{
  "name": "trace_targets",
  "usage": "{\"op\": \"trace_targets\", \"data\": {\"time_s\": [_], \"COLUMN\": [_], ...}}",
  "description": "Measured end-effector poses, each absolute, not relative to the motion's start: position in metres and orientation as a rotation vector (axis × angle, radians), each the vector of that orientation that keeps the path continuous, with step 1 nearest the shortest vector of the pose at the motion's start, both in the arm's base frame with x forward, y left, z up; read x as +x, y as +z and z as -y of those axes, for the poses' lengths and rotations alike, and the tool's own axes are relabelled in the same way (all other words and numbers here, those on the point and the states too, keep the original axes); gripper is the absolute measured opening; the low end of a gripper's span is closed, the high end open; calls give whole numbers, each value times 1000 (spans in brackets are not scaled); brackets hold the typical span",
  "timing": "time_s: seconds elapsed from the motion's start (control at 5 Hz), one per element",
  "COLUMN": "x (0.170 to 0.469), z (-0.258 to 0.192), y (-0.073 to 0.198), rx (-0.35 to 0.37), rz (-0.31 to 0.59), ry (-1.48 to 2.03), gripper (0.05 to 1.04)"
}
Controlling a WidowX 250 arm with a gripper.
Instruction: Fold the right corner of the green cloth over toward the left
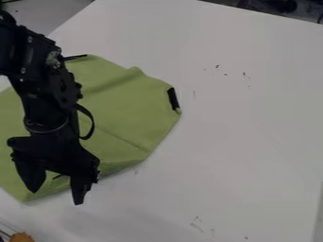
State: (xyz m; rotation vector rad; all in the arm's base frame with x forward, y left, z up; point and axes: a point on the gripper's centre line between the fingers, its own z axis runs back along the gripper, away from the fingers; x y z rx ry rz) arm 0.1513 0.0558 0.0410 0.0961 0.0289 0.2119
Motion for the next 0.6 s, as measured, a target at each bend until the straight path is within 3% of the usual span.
{"op": "trace_targets", "data": {"time_s": [0.2, 0.4, 0.6], "x": [150, 174, 206], "z": [-56, -44, -30], "y": [40, 53, 68], "rx": [95, 124, 171], "rz": [-39, -48, 1], "ry": [221, 170, 88], "gripper": [1001, 1001, 1001]}}
